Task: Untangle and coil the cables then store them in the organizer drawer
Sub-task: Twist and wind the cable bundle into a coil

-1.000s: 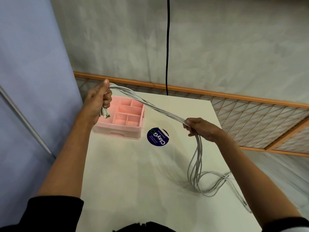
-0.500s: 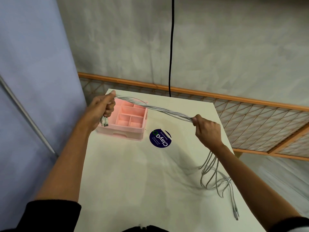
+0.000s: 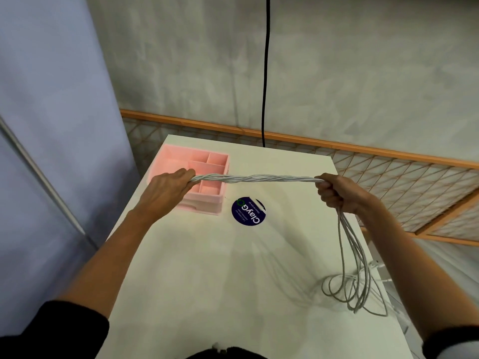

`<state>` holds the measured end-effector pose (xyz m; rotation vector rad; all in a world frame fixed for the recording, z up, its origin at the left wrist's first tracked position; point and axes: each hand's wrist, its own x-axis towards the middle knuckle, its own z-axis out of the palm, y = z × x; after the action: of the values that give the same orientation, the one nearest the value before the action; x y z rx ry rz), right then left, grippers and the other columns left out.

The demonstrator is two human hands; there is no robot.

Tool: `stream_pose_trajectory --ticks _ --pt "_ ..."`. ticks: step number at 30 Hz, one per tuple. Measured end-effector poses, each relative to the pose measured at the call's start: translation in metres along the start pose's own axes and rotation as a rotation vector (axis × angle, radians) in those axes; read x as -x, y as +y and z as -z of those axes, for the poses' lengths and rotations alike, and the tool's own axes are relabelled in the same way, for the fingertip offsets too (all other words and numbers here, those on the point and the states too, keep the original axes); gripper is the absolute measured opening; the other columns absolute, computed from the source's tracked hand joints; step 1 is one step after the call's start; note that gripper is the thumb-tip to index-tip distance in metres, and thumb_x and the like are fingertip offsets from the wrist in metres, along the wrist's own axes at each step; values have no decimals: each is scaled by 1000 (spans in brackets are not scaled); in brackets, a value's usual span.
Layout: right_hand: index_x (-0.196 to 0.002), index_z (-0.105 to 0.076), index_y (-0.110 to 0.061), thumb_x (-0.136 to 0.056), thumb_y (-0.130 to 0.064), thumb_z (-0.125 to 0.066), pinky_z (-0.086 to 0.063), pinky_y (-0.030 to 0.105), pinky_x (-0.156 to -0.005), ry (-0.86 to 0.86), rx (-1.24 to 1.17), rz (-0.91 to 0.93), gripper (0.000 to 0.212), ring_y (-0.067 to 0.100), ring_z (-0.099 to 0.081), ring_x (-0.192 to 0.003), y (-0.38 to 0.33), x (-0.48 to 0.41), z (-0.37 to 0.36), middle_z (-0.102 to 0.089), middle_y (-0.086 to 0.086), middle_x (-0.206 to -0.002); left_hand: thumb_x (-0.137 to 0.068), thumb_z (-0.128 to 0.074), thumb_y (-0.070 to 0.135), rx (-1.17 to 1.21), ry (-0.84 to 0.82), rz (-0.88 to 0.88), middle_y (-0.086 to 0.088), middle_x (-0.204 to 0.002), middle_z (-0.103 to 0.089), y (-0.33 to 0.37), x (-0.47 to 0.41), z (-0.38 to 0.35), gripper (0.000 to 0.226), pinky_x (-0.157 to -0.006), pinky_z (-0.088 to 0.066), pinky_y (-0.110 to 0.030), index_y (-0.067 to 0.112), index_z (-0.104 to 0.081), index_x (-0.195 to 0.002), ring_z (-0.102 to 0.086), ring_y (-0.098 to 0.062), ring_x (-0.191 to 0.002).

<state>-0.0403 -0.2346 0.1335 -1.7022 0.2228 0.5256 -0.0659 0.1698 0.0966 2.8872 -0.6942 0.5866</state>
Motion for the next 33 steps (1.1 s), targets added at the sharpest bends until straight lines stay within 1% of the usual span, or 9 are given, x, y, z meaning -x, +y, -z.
stream_pose_trajectory --ticks 5,8,11,14,17,22,26,30,33 --pt "-59 -30 -24 -82 -60 -56 -13 14 -36 -129 42 118 50 2 -14 -41 -1 13 6 -18 -10 -52 -98 -48 20 105 -23 99 -10 -84 -67 -2 4 -16 16 -48 -26 -19 9 -57 -105 -43 -19 -54" --pt "-78 -60 -11 -69 -70 -64 -17 14 -39 -93 205 318 59 4 -16 -46 -2 23 8 -19 -9 -55 -99 -43 23 198 -50 111 -7 -98 -67 1 3 -16 23 -58 -37 -24 11 -57 -114 -56 -22 -67" --pt "-105 -65 -10 -86 -60 -50 -19 15 -40 66 350 463 56 5 -20 -47 -2 24 9 -22 -4 -58 -99 -33 37 354 -135 163 3 -93 -58 14 1 -12 25 -62 -36 -21 19 -50 -105 -51 -13 -70" --pt "-84 -60 -14 -100 -36 -39 -22 17 -45 237 526 552 35 5 -23 -46 1 17 11 -26 3 -59 -94 -22 57 639 -235 253 0 -103 -57 25 4 -12 39 -84 -42 -29 32 -50 -99 -54 -18 -93" --pt "-75 -53 -11 -102 -32 -36 -27 23 -53 376 674 541 38 10 -32 -53 1 8 9 -37 5 -64 -87 -21 71 776 -338 203 2 -96 -54 28 5 -9 46 -81 -42 -27 32 -44 -95 -51 -11 -88" --pt "-68 -49 -8 -102 -37 -33 -34 30 -60 510 758 445 48 23 -44 -60 0 0 -3 -43 1 -55 -103 -29 32 946 -423 272 -11 -99 -53 30 2 -1 21 -62 -40 -13 18 -44 -108 -48 -17 -89" --pt "-91 -63 5 -103 -36 -29 -45 39 -78 518 778 165 55 42 -61 -89 21 -18 -35 -65 31 -97 -101 -32 35 1099 -259 262 -8 -94 -54 46 -5 6 17 -73 -42 -20 29 -48 -104 -51 -15 -91" --pt "-73 -43 -11 -103 -33 -24 -37 28 -55 340 761 -68 41 23 -43 -57 27 -25 -73 -51 12 -76 -103 -33 28 1074 -179 207 -14 -102 -58 74 -13 6 18 -76 -46 -19 23 -46 -114 -56 -11 -90" --pt "-65 -33 -17 -102 -23 -27 -34 25 -53 224 765 -91 38 16 -38 -55 18 -28 -98 -40 4 -66 -103 -32 25 1007 -162 118 -5 -86 -57 93 -21 7 14 -68 -43 -18 18 -43 -108 -52 -1 -74"
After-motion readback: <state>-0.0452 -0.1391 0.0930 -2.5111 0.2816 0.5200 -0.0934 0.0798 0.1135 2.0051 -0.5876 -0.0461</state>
